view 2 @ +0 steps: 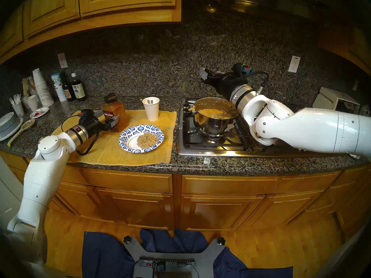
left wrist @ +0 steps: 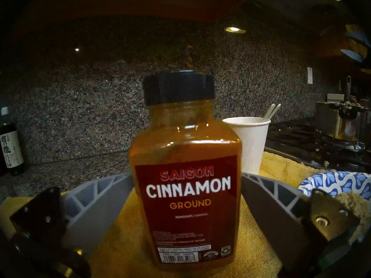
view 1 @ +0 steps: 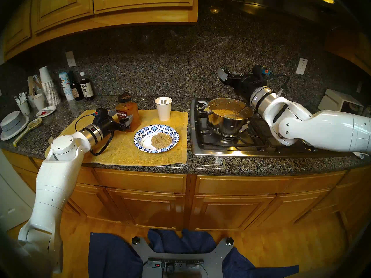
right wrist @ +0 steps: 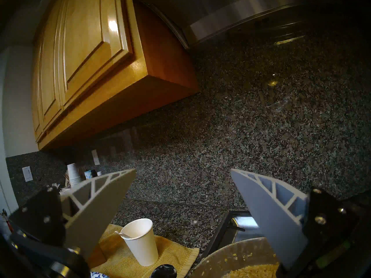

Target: Scoop oatmeal into bowl, add cinnamon, and put a spoon inside bowl

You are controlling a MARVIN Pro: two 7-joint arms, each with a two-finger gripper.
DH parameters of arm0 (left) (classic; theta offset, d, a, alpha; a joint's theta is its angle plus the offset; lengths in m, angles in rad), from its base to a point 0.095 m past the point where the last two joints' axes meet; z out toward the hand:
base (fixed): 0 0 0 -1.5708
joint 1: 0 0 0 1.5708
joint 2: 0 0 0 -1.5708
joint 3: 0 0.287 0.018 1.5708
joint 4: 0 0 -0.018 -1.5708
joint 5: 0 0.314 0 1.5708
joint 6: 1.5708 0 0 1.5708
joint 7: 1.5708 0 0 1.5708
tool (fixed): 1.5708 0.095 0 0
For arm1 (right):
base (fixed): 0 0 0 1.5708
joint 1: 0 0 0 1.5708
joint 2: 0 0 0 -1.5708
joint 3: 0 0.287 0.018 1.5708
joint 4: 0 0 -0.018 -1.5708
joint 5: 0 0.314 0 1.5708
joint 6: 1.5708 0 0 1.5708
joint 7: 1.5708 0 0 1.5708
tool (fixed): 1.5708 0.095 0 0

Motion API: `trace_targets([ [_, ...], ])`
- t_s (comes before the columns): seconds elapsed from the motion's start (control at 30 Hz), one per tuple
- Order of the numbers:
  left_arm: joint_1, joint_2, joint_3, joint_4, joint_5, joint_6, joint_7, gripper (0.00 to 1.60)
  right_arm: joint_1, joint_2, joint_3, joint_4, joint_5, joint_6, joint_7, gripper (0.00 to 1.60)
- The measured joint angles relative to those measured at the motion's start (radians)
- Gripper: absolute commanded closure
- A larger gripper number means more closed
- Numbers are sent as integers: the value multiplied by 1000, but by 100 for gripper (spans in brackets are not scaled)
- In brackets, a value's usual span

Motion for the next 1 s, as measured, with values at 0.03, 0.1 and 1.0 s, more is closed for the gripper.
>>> trace_targets([
  [0.03,-2,0,1,1,0,0,0,0,0,0,0,0,0,0,0,0],
  [0.1,-7,0,4,5,0,0,0,0,0,0,0,0,0,0,0,0],
  [1.0,-36,-7,37,58,7,-23,8,90,0,0,0,0,0,0,0,0],
])
